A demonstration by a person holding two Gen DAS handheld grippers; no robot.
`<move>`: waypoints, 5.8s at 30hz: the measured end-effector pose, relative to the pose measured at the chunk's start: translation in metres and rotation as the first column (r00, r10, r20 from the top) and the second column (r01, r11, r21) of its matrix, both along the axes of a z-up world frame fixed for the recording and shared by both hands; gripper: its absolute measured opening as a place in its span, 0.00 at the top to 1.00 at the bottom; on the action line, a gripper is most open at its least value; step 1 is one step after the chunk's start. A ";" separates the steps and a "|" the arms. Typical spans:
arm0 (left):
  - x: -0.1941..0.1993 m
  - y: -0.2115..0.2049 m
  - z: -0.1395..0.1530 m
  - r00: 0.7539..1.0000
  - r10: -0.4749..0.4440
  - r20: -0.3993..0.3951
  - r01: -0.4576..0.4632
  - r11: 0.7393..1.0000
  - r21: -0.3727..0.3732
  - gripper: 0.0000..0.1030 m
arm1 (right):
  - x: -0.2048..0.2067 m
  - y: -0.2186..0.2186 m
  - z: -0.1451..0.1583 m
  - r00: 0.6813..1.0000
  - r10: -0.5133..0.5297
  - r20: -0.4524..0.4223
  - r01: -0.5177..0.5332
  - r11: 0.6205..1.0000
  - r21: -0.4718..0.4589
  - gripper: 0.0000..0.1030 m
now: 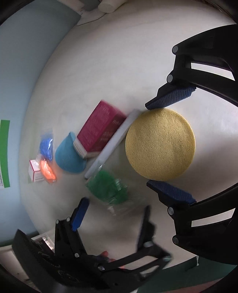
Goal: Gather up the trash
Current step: 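Grasp the yellow sponge disc with the right tool while the left grasps the green bag, then carry the sponge and green bag toward the wastebasket, then open both tools to drop the sponge and bag into the wastebasket, then grasp the red box with the left tool while the right grasps the white tube, then carry the red box and white tube over to the wastebasket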
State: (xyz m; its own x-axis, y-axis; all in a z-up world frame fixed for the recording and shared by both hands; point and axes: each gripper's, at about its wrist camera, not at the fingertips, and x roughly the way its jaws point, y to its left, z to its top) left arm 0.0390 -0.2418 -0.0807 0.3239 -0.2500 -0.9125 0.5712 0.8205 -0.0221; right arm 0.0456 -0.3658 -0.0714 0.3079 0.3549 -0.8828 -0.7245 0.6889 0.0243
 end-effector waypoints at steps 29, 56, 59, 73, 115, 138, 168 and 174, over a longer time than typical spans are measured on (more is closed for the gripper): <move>0.012 0.054 0.028 0.992 0.119 -0.039 -0.122 0.989 -0.079 0.52 | 0.007 -0.045 0.022 0.995 -0.095 -0.027 0.097 0.991 0.091 0.25; -0.113 -0.139 0.067 0.785 -0.619 -0.013 0.609 0.776 -0.163 0.52 | -0.255 -0.189 0.035 0.628 -0.766 -0.137 0.773 0.596 0.217 0.25; -0.152 -0.175 0.052 0.733 -0.678 -0.054 0.663 0.730 -0.164 0.52 | -0.296 -0.205 0.015 0.571 -0.799 -0.190 0.818 0.535 0.210 0.25; -0.279 -0.264 -0.038 0.556 -0.792 -0.253 0.800 0.592 -0.096 0.51 | -0.429 -0.245 -0.071 0.409 -0.834 -0.370 0.912 0.363 0.190 0.25; -0.054 -0.036 0.069 0.952 -0.306 -0.023 0.302 0.949 -0.089 0.17 | -0.171 -0.127 0.066 0.871 -0.486 -0.072 0.485 0.826 0.288 0.21; 0.094 -0.015 0.039 0.931 -0.365 -0.012 0.364 0.931 -0.034 0.17 | 0.024 0.006 0.026 0.996 0.063 -0.067 -0.051 0.986 0.158 0.30; 0.094 -0.020 0.044 0.932 -0.363 0.011 0.363 0.930 -0.051 0.74 | 0.003 -0.025 0.044 0.999 0.052 0.011 -0.053 0.987 0.152 0.87; 0.080 -0.023 0.057 0.910 -0.413 0.033 0.414 0.909 -0.046 0.74 | -0.035 -0.046 0.059 0.995 -0.086 0.041 0.081 0.990 0.119 0.87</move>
State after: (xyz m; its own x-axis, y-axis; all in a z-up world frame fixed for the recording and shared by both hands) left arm 0.1193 -0.2646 -0.0238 0.2012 -0.4112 -0.8890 0.8600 0.5087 -0.0407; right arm 0.0109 -0.4119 -0.0124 0.3802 0.4266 -0.8206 -0.6667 0.7414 0.0766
